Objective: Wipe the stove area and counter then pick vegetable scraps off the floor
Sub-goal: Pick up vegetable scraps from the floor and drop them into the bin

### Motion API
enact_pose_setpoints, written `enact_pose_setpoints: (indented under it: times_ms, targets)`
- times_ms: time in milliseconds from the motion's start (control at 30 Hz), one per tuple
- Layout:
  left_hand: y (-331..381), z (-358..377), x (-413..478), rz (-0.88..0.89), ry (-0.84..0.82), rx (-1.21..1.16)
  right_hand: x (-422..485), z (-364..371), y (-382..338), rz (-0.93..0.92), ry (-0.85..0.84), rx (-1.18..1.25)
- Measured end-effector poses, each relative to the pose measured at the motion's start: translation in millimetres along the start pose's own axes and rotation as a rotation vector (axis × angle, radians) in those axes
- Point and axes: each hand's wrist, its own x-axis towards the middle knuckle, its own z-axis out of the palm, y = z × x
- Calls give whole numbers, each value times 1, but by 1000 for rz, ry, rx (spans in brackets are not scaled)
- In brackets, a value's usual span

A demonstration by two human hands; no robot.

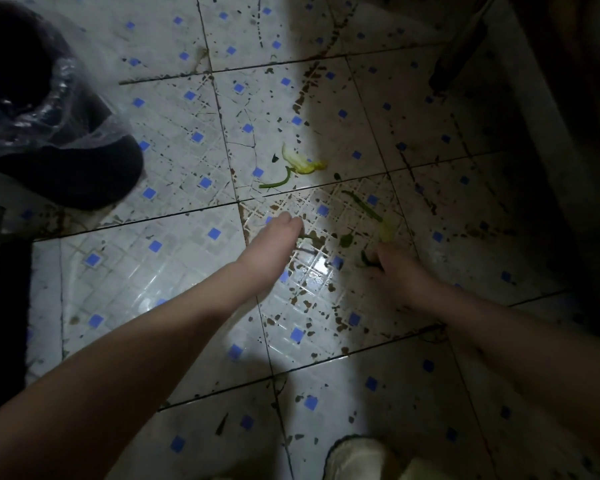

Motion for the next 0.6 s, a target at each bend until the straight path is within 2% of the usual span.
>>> enact_pose_setpoints:
  times_ms: [133,333,600]
  targets:
    - [27,14,26,78,-56,-18,-12,-6,31,8,177,126]
    - [49,38,49,154,-115,-53,-26,-5,53,97,188,133]
    - [55,41,61,183,-178,-43,-38,-4,47,128,218,182]
